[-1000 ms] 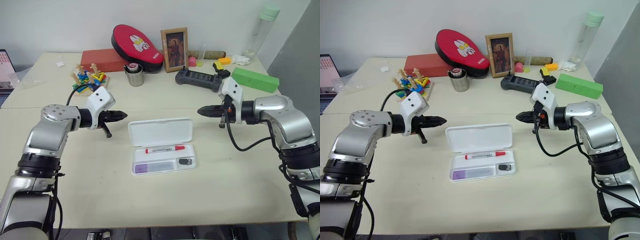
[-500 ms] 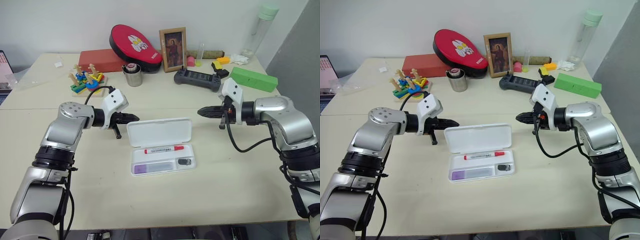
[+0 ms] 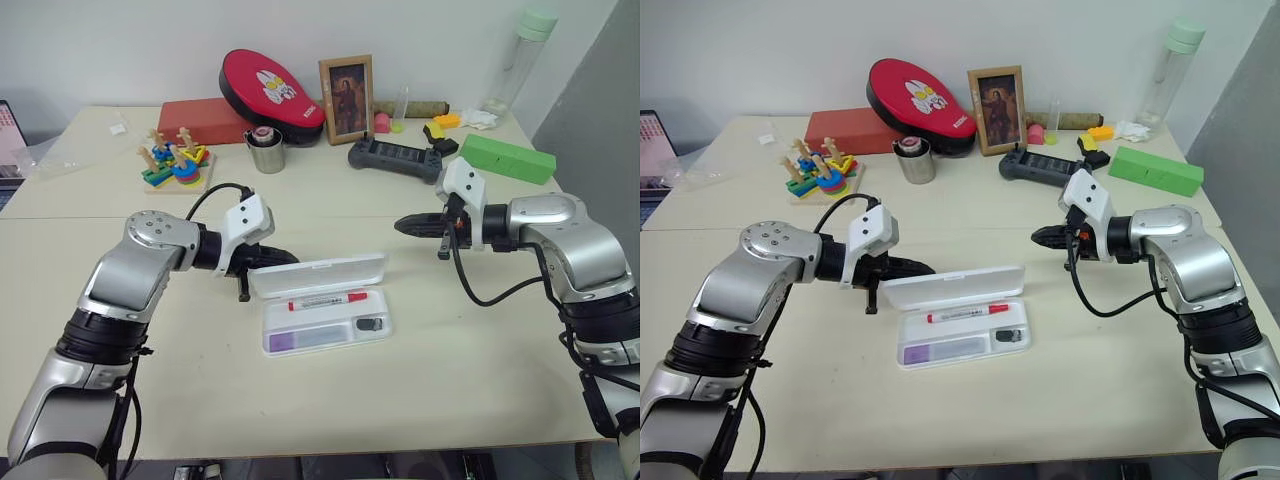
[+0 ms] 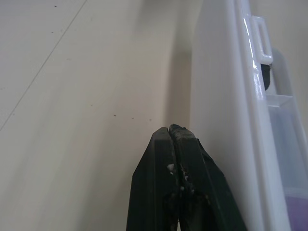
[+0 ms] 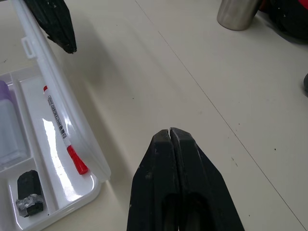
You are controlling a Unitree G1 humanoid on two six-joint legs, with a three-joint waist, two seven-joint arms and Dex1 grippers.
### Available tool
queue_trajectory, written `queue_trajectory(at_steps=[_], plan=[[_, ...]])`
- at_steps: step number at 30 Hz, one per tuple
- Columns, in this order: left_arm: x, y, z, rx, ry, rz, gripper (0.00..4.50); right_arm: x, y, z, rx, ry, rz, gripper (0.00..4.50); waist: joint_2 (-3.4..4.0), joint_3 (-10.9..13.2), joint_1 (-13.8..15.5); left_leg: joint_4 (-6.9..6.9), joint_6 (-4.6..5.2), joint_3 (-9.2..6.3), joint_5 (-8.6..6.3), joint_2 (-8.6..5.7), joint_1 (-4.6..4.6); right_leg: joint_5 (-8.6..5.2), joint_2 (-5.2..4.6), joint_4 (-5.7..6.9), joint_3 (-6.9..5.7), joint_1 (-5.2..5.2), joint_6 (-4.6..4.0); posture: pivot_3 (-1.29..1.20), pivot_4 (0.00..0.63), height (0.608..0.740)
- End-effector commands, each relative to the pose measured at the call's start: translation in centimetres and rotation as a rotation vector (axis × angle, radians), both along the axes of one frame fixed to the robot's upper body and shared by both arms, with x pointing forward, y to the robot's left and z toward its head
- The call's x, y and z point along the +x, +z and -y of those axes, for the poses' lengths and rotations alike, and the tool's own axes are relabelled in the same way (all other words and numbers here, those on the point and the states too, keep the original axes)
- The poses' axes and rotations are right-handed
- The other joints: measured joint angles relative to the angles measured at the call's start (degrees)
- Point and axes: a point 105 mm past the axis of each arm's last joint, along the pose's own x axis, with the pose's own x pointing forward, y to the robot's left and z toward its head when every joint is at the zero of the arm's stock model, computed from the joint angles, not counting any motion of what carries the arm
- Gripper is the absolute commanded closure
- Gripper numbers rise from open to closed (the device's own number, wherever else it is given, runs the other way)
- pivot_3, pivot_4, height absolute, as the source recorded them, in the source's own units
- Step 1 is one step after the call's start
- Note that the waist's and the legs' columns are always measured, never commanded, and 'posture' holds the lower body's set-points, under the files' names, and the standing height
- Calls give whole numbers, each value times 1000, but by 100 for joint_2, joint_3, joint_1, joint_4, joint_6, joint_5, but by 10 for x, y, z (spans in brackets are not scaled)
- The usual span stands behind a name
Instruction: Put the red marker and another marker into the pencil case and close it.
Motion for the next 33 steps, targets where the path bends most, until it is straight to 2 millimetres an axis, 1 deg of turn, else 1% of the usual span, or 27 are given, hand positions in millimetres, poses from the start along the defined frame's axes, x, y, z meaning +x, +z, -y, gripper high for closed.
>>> queue_trajectory(at_steps=[1,6,9,13,17,19,20,25,29,33], plan=[[-11,7,4,-5,-33,15,4487,-2,17,4,18,-1,61,4500,0,0,0,0,0,0,0,0,0,0,0,0,-1,0,0,0,150,740],[-23,6,8,-13,-50,6,4487,-6,16,5,10,15,50,4500,0,0,1,0,0,0,0,0,0,0,0,0,-1,0,0,0,150,740],[-29,6,9,-15,-61,-3,4487,-17,14,5,-13,70,27,4500,0,0,2,0,0,0,0,0,0,0,0,-1,0,0,0,0,150,740],[-32,6,10,-15,-65,-6,4487,-28,8,8,-57,123,8,4500,0,0,4,0,0,0,0,0,0,0,0,-1,-1,0,0,0,150,740],[-37,2,13,-14,-78,-15,4487,-56,-1,17,-164,256,-7,4500,0,0,19,2,0,0,0,0,0,-2,0,-3,-1,2,3,0,150,740],[-40,2,16,-17,-85,-18,4487,-63,-4,19,-188,291,-8,4500,0,0,18,1,1,1,-1,0,0,-2,-1,-5,0,2,3,0,150,740],[-40,2,16,-19,-88,-19,4487,-65,-5,19,-193,302,-8,4500,0,0,18,1,1,1,-1,0,0,-3,-1,-5,0,2,4,0,150,740],[-44,2,21,-26,-103,-23,4487,-61,-6,18,-198,279,24,4500,0,0,1,8,1,2,-1,0,1,-12,0,-2,2,3,21,0,150,740],[-49,-5,26,-23,-118,-43,4487,-58,-6,15,-188,271,31,4500,0,0,7,8,1,2,-1,0,0,-11,-1,-2,2,3,20,0,150,740],[-53,-14,27,-19,-116,-70,4487,-62,-7,12,-187,288,24,4500,0,0,8,6,1,1,-1,0,0,-2,0,-3,2,2,3,0,150,740]])
